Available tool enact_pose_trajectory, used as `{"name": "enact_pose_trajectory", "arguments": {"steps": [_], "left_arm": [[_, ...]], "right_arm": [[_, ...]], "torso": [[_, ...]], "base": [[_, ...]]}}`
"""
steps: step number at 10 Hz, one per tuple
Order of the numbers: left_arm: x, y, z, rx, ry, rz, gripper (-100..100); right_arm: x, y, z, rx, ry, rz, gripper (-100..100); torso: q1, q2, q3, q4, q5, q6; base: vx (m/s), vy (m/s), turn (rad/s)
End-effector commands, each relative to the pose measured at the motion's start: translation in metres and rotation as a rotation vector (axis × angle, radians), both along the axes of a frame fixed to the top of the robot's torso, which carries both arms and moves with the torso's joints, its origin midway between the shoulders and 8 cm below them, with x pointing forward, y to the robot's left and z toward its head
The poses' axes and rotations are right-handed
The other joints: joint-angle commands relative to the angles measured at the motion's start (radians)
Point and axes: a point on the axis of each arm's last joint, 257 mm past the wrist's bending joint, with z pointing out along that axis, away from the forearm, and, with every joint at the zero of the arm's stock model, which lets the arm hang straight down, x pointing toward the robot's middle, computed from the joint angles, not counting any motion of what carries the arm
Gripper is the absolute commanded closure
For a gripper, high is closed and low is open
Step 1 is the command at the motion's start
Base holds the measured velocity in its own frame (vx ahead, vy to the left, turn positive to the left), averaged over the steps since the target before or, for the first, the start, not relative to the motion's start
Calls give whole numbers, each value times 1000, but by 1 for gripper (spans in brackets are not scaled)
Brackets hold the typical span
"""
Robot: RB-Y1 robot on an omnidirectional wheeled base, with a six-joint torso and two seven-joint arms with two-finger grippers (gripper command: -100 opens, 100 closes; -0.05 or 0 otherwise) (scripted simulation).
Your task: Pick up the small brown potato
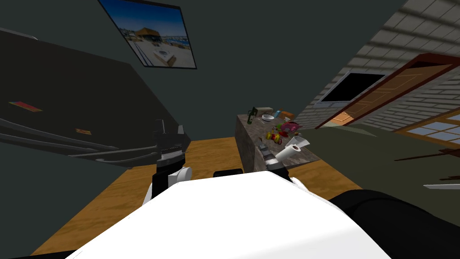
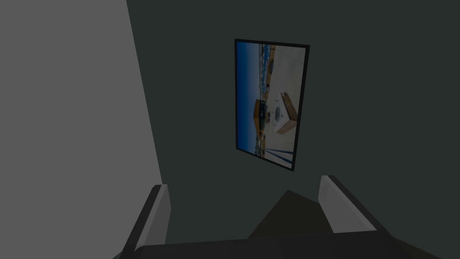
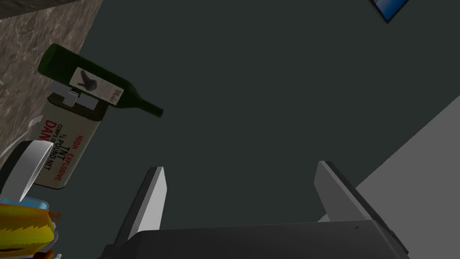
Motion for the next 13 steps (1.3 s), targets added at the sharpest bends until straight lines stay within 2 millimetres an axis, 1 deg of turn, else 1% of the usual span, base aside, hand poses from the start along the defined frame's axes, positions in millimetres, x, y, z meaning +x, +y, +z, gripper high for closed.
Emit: {"name": "enact_pose_trajectory", "arguments": {"steps": [1,2,3,4,5,7,8,10,11,12,13], "left_arm": [[0,0,0,0,0,0,0],[0,0,0,0,0,0,0],[0,0,0,0,0,0,0],[0,0,0,0,0,0,0],[0,0,0,0,0,0,0],[0,0,0,0,0,0,0],[0,0,0,0,0,0,0],[0,0,0,0,0,0,0],[0,0,0,0,0,0,0],[0,0,0,0,0,0,0],[0,0,0,0,0,0,0]], "right_arm": [[-9,-1,-19,-24,59,-8,-100],[-18,-5,-37,-62,120,-8,-100],[-21,-6,-42,-62,134,-13,-100],[-34,-12,-62,-100,204,-15,-100],[-36,-12,-63,-99,209,-16,-100],[-63,-23,-98,-173,340,-14,-100],[-69,-25,-103,-172,360,-19,-100],[-99,-37,-133,-245,485,-11,-100],[-108,-39,-139,-243,511,-17,-100],[-124,-45,-151,-279,572,-10,-100],[-129,-46,-154,-278,586,-13,-100]], "torso": [[0,0,0,0,0,0],[0,0,0,0,0,0],[0,0,0,0,0,0],[0,0,0,0,0,0],[0,-1,0,0,0,0],[0,-1,0,0,0,0],[0,-1,-1,0,0,0],[0,-1,-1,0,0,0],[0,-2,-1,0,0,0],[-1,-1,-1,0,0,0],[0,-1,-1,0,0,0]], "base": [[1,9,20],[2,12,41],[3,8,22],[5,10,48],[6,6,27],[13,10,66],[12,5,17],[20,5,52],[19,0,35],[17,4,48],[14,0,23]]}}
